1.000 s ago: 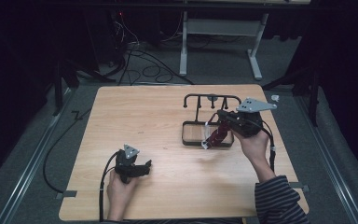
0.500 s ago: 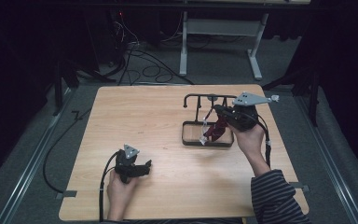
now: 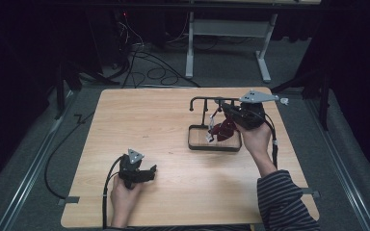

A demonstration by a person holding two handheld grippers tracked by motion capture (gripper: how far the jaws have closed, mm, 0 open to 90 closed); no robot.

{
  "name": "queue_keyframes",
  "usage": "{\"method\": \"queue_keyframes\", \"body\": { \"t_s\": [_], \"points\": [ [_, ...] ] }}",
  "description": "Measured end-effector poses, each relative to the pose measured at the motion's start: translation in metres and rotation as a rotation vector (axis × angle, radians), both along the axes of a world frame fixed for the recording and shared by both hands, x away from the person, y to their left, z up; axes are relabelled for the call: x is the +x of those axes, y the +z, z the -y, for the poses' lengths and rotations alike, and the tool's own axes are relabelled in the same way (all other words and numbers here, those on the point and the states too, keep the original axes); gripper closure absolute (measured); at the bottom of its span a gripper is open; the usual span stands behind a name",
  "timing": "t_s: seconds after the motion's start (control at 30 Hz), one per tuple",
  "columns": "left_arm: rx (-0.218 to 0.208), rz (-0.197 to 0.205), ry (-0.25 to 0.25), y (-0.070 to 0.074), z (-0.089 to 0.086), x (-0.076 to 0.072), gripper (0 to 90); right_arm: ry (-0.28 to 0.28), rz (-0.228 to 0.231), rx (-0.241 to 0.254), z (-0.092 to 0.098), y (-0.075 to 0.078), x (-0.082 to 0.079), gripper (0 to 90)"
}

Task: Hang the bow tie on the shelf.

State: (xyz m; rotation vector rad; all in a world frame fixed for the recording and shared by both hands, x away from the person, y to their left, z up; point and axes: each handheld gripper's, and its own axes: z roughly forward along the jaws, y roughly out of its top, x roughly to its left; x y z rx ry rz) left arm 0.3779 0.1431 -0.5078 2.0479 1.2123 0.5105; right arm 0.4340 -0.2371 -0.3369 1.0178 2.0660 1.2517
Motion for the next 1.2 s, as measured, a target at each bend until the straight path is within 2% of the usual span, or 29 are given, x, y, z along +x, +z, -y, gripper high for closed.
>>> {"method": "queue_keyframes", "body": {
  "t_s": [0.37,0.67,1.03,1.2],
  "points": [
    [0.0,0.0,0.0,0.0,0.0,0.0,17.2,-0.025,-0.008,-0.002,0.0,-0.001,0.007,90.0],
    [0.0,0.0,0.0,0.0,0.0,0.0,17.2,-0.038,-0.035,0.0,0.002,-0.005,0.013,90.0],
    [0.0,0.0,0.0,0.0,0.0,0.0,17.2,-0.04,-0.036,0.013,0.007,-0.003,0.01,85.7],
    [0.0,0.0,0.0,0.0,0.0,0.0,17.2,-0.035,-0.03,0.003,0.009,-0.001,0.004,83.4]
  ]
}}
